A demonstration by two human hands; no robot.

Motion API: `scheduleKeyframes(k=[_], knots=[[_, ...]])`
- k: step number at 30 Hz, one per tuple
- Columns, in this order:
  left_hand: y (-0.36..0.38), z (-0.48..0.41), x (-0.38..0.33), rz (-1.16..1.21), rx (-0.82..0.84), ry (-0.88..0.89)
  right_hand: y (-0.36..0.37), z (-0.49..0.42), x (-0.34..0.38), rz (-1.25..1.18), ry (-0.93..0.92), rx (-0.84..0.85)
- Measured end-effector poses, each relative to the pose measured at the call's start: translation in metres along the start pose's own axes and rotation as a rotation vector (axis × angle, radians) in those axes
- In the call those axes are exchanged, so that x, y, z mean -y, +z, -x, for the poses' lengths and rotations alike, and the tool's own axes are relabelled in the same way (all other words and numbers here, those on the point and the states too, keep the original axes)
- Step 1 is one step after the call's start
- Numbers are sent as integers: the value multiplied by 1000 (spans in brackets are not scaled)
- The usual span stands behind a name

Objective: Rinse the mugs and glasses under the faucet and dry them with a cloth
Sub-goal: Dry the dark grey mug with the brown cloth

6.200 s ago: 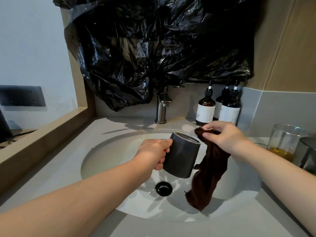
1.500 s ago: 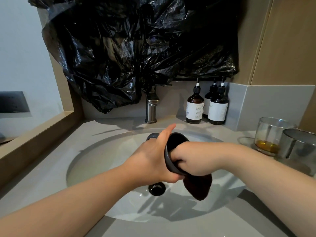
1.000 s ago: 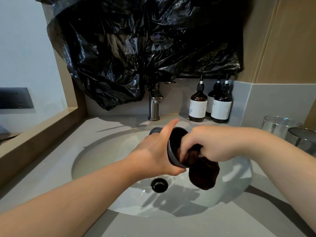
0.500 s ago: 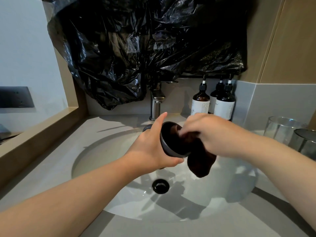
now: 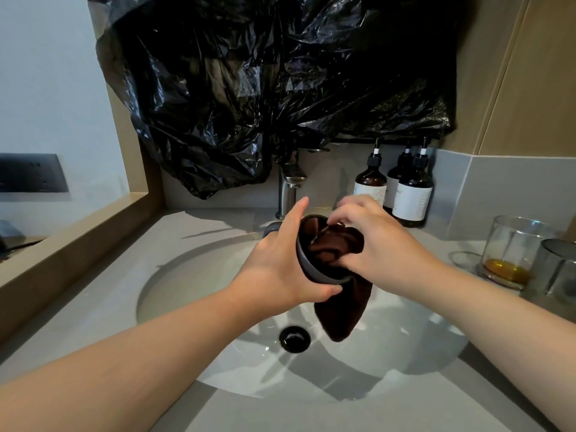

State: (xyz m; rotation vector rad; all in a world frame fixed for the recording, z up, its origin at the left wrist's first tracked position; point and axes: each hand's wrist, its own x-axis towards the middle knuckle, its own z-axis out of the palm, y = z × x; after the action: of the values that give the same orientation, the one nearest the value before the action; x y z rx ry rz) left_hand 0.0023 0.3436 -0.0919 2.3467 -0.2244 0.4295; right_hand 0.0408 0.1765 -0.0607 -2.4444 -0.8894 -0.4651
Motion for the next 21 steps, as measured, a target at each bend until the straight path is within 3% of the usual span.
scheduleKeyframes(k=[3, 8, 11, 13, 15, 18, 21], knots=[[3, -1, 1, -1, 13, 4, -2, 0, 0, 58, 46, -49], [2, 0, 1, 18, 11, -34, -19, -7, -6, -68, 151, -347], [4, 0, 3, -1, 26, -33, -30, -3, 3, -81, 115, -171], [7, -1, 3, -31, 42, -7, -26, 1, 14, 80, 74, 34], [11, 0, 1, -44, 63, 24, -14, 2, 21, 249, 25, 136], [14, 1, -3, -9, 62, 36, 0, 1, 22, 337, 14, 59], [12, 1, -2, 29, 15, 25, -2, -2, 20, 207, 58, -146]])
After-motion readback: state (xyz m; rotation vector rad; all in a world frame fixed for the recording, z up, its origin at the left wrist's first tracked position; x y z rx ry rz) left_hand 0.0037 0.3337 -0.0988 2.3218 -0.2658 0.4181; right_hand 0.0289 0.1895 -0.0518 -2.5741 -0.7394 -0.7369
